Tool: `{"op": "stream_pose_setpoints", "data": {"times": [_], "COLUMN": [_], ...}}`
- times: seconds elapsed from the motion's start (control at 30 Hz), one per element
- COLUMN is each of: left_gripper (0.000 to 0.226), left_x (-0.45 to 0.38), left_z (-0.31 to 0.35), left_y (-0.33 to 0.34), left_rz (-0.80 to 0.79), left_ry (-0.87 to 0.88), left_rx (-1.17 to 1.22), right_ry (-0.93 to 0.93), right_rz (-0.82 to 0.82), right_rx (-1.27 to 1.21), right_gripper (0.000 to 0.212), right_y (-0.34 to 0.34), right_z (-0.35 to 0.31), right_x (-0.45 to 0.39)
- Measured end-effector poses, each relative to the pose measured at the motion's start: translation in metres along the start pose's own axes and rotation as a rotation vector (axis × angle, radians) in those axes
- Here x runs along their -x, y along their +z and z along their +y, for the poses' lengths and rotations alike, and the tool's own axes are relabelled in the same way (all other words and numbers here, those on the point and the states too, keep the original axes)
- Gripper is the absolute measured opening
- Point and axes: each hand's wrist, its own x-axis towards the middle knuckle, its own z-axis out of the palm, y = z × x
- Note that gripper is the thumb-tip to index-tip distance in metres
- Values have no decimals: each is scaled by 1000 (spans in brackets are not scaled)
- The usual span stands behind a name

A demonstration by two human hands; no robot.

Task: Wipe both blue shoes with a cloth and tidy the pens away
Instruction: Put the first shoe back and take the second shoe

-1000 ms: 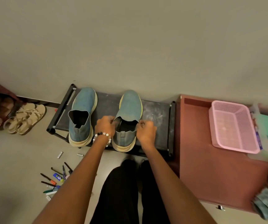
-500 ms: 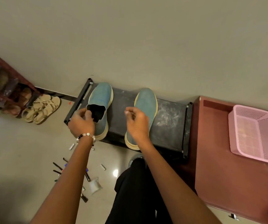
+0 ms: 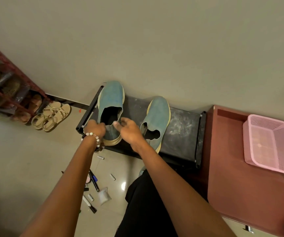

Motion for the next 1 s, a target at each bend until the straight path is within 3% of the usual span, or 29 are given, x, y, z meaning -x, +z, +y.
{"op": "stream_pose_setpoints", "data": {"times": [0.07,0.23,0.4,0.57,0.63,0.83,0.93,1.0], "left_gripper": [27,25,33,30,29,22,14,19], "left_x": [24,102,193,283,320,381,389,390], "left_z": [13,45,62,57,50,16,-2,-8], "left_y": [-7,0,50,119,145,193,198,202], "left_rz": [20,-107,-310,-441,-476,-571,-534,-539], "left_ry": [68,235,380,473,472,384,438,501], "left_rx": [84,224,137,12,-22,-54,-171,-254], "right_ry": [-51,-172,-154,-58,-19,-88,-113,-84], "right_rz": [88,361,567,773,843,831,807,894], "right_rx": [-73,-147,-140,-148,-44,330,313,262], "right_gripper": [53,59,64,17,25,49,42,44], "right_y": [-15,-77,-145,-213,-237,-281,-276,-264], "right_z": [-13,-29,8,79,106,150,173,191], "right_x": [14,78,154,221,246,309,329,339]}}
